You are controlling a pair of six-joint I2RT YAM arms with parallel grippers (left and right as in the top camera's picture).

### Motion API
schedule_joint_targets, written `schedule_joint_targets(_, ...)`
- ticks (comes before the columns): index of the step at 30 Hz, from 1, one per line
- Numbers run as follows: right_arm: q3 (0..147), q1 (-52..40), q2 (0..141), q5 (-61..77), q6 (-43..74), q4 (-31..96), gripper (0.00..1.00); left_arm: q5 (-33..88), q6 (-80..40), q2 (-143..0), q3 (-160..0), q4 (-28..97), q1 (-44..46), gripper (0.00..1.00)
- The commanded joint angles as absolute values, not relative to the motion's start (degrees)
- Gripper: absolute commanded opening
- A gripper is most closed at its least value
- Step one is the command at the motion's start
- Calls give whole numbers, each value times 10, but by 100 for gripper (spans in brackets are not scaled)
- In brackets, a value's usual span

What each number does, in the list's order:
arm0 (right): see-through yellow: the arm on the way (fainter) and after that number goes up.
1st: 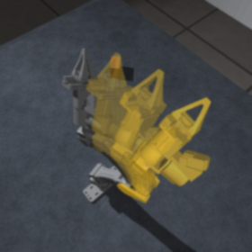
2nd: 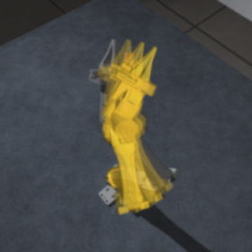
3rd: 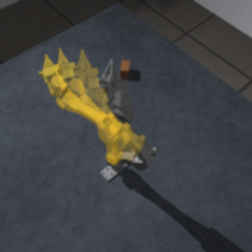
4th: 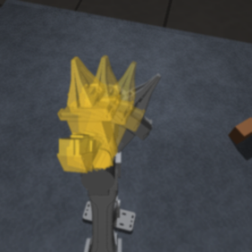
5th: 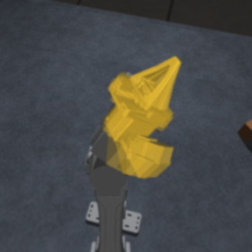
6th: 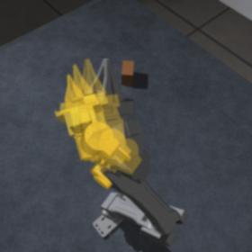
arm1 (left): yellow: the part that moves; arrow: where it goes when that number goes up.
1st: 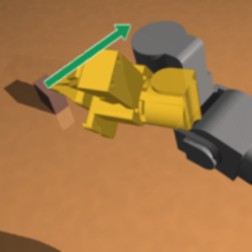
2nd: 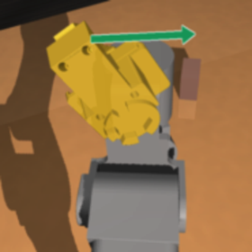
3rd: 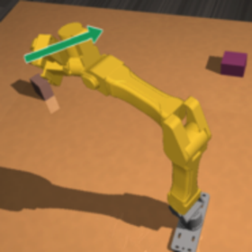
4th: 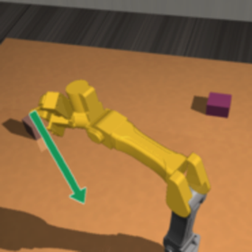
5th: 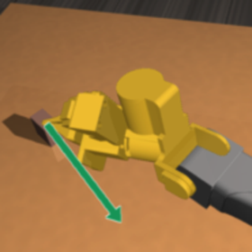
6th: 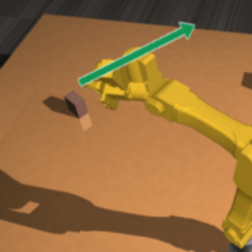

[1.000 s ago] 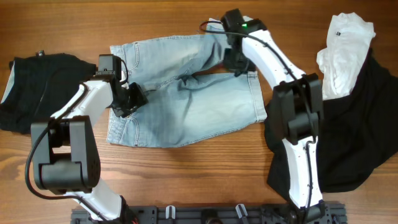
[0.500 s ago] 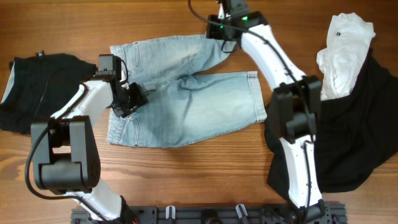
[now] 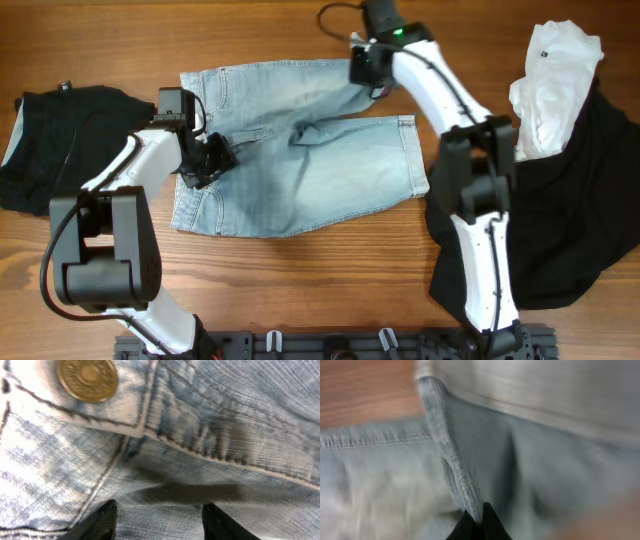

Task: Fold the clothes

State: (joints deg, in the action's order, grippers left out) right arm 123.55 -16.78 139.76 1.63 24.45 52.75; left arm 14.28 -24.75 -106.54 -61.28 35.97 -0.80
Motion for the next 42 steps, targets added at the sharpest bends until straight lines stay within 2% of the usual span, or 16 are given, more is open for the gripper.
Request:
schedule_joint_targets(1,1234,-123,1337,-53,307,660,5,150,-262,-1134,-550,381,2,56)
schedule_joint_targets(4,1217,-112,1339,-128,327,809,17,152,-262,-1134,-550,381,2,56)
schedule_joint_targets(7,1195,-109,1339,-161,332,846,29,152,-262,-1134,-551,382,2,56)
schedule_joint_targets(12,1197,-100,1298,-149,329,855,28,154,-247,-1124,-579,386,-10,56)
schedule_joint_targets(15,1197,-93,1234,-46,214,848,27,150,-209,-1085,-632,449,-11,54)
schedule_joint_targets(18,1197,-78,1195,54,178,849,33,123,-208,-1010,-648,514,-11,55)
schedule_joint_targets(20,1196,-63,1184,107,176,851,44,118,-208,-968,-647,548,-11,55)
schedule_joint_targets(24,1195,-20,1147,146,152,878,44,107,-219,-884,-647,612,-11,54)
schedule_joint_targets(27,1187,0,1102,159,132,900,45,42,-291,-850,-647,682,-11,54)
schedule_joint_targets(29,1130,8,1048,214,105,881,51,39,-312,-831,-641,698,-11,55)
schedule_joint_targets(33,923,32,916,277,107,792,58,30,-335,-760,-587,686,-11,55)
schedule_joint_targets(34,859,32,884,291,107,766,75,31,-340,-734,-563,674,-11,55)
schedule_joint_targets(35,802,30,860,302,107,744,78,30,-356,-708,-536,662,-11,55)
schedule_joint_targets(40,567,3,835,382,144,596,79,20,-445,-653,-432,605,-11,56)
schedule_joint_targets(41,486,-23,835,386,201,508,78,3,-490,-653,-385,570,-11,61)
schedule_joint_targets(42,467,-27,835,386,215,482,78,3,-502,-653,-373,562,-11,62)
